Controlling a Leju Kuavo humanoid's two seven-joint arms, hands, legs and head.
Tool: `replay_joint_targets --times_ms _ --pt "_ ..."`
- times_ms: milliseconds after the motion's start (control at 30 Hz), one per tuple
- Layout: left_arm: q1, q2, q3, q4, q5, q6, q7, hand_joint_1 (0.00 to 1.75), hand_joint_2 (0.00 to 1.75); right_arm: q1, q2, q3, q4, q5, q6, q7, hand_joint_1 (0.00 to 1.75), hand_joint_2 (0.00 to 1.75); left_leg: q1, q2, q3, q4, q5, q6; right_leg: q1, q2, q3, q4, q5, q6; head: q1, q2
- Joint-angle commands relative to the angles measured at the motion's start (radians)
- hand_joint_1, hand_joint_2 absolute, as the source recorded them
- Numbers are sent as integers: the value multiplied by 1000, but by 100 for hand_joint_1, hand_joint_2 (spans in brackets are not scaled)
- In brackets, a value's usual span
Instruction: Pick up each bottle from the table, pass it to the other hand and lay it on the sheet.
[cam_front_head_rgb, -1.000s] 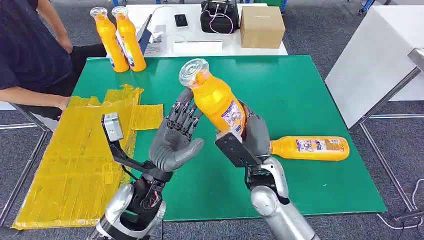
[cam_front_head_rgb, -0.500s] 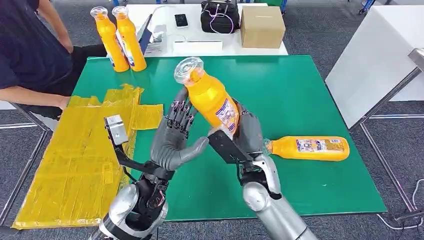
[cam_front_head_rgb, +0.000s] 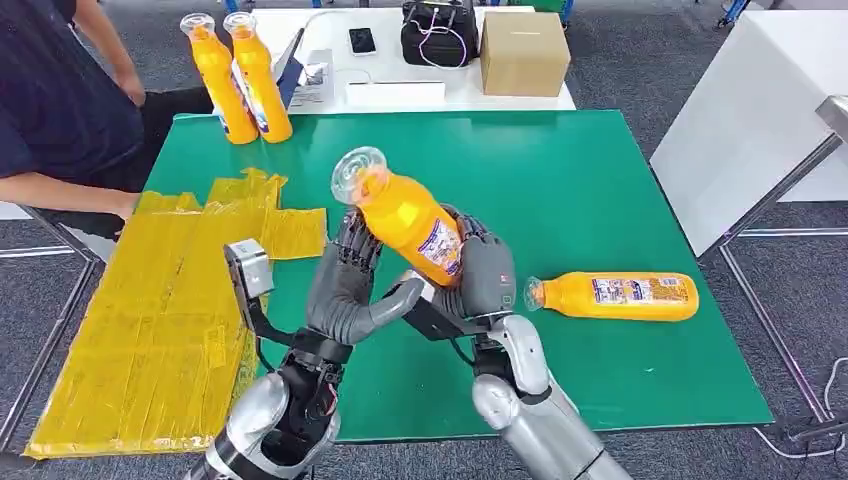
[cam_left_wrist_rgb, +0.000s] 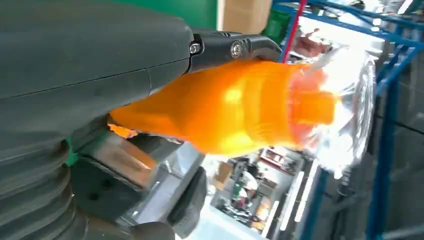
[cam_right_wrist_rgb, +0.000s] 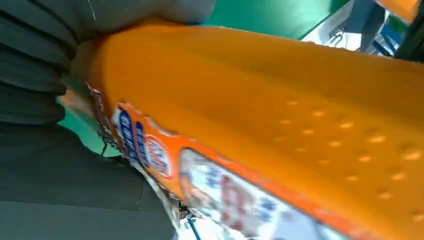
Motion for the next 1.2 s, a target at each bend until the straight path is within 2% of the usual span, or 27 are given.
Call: replay_joint_targets --times_ms 33,333,667,700,733,933,967,1167,1200 --pt "-112 -57 -85 154 14 -17 55 0 175 -49 35 204 231 74 -16 -31 175 175 1 0 4 -1 -1 -1 1 -1 4 -1 -1 0 0 0" --pt "-124 -76 -96 191 64 -36 95 0 175 -62 54 260 298 94 -42 -41 175 175 1 0 2 0 -1 -1 1 -1 3 -1 -1 0 -2 0" --pt "-120 -88 -126 209 101 -53 118 0 175 -67 52 241 308 74 -70 -42 175 175 1 -2 3 1 -2 -1 1 -3 5 0 -2 0 -2 0" --pt "-119 -88 -130 209 104 -54 118 54 175 -66 53 239 311 71 -74 -44 175 175 1 -2 3 1 -1 -1 0 -2 4 0 -2 0 -2 0" --pt "-117 -88 -132 207 110 -57 115 175 175 -64 53 236 313 69 -78 -45 175 175 1 -1 2 1 -1 -1 1 -2 2 0 -1 0 -1 0" --pt "-105 -84 -139 203 119 -63 97 175 175 -55 39 227 313 53 -97 -51 175 175 1 -2 2 0 -1 -1 1 -2 2 -1 -1 0 -2 0" --pt "-104 -84 -140 202 120 -64 96 175 175 -54 38 227 310 50 -95 -52 175 175 1 -3 6 1 -3 -1 1 -4 7 0 -4 0 -2 0" --pt "-102 -85 -142 202 121 -65 95 175 175 -50 35 223 302 47 -100 -50 175 175 1 -2 2 0 -1 -1 1 -3 2 -1 -1 0 -2 0" --pt "-102 -85 -143 201 121 -65 95 175 175 -49 35 221 302 45 -102 -50 175 175 1 -3 6 1 -3 -1 1 -4 8 0 -4 0 -2 0"
